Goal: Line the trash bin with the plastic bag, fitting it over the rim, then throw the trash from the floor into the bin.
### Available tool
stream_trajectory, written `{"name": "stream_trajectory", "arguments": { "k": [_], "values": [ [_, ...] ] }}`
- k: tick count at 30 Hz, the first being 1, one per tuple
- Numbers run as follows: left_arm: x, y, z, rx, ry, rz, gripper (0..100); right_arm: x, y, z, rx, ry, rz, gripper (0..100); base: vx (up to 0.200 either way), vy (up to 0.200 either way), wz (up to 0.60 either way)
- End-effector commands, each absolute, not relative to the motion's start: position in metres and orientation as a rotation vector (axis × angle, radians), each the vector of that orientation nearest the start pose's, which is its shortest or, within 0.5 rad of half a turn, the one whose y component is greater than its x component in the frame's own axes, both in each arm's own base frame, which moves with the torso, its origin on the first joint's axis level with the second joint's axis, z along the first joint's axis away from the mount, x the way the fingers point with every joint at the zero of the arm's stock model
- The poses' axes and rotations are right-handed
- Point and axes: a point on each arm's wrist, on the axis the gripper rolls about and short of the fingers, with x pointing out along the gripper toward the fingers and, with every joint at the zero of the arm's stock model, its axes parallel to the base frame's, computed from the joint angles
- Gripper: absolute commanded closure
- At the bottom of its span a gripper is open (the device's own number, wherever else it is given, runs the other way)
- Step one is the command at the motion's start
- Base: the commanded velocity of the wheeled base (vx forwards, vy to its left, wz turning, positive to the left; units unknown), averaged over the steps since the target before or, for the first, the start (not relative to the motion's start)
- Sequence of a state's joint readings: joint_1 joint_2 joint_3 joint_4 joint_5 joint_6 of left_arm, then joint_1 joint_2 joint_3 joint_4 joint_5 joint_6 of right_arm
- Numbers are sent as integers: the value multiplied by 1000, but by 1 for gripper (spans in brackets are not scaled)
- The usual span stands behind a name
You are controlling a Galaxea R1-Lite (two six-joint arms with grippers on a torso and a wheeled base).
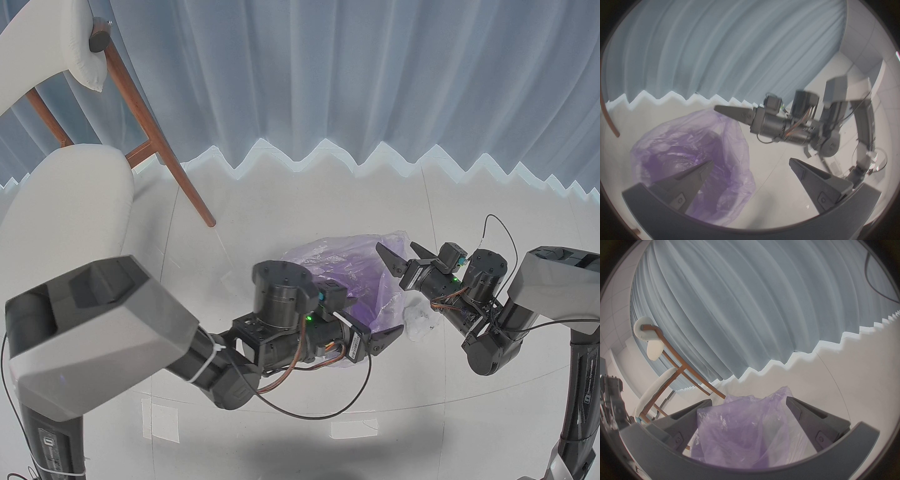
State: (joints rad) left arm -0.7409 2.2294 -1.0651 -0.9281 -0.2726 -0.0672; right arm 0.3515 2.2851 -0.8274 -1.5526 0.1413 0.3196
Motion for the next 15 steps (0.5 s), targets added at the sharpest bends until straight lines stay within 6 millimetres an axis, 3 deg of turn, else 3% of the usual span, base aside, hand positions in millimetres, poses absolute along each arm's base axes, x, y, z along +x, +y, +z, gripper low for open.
{"name": "stream_trajectory", "arguments": {
  "k": [1,7,15],
  "values": [
    [317,-315,46,90,322,-1004,0,367,139,77,327,-41,505,0,0,0,0],
    [331,-324,30,131,303,-914,0,362,145,83,329,-53,526,0,0,0,0],
    [349,-340,51,91,189,-861,0,359,148,90,330,-65,539,0,0,0,0]
  ]
}}
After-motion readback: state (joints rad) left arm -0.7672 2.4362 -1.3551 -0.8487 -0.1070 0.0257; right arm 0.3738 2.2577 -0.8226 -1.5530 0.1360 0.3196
